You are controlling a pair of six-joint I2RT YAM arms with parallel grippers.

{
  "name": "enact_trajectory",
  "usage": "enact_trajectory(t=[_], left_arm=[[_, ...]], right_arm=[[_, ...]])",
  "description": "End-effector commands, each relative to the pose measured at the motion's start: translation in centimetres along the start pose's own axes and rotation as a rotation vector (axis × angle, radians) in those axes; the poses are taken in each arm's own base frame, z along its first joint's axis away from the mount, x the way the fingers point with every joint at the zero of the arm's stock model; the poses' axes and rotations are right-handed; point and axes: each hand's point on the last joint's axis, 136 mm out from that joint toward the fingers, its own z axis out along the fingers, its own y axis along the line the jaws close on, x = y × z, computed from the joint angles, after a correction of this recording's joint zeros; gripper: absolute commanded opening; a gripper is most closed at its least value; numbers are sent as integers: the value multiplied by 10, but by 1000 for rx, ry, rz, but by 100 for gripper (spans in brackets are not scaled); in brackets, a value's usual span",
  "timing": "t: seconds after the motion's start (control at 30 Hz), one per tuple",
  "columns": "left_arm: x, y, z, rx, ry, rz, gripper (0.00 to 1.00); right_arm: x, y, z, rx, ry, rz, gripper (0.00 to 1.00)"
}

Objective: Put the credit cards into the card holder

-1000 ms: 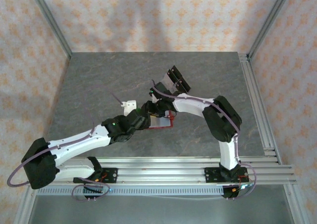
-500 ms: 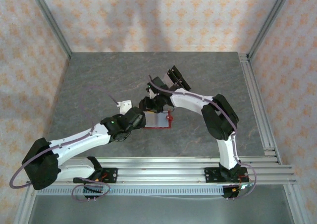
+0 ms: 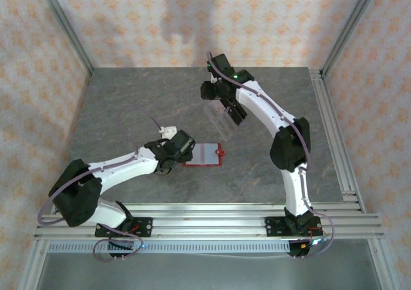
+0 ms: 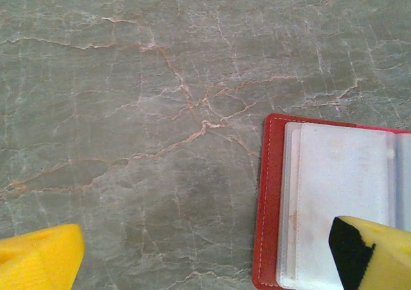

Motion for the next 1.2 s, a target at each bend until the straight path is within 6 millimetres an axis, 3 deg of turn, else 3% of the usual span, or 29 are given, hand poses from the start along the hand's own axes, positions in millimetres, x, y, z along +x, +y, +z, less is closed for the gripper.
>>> enact_trajectory(t=[0.0,0.23,0.63,1.17], left_arm=[[-3,-3,2,-6,17,16,100],[-2,-5,7,-9,33,21,100],[-2,-5,10,-12,43,27,100],[-2,-4,11,-21,41,29,100]], right_arm=[[16,-39,15,231,87,-149,42],[14,-53,39,320,110,-210,35],[28,-60,69,332,166,-223,34],[37,-53,76,283,201,-218,13]])
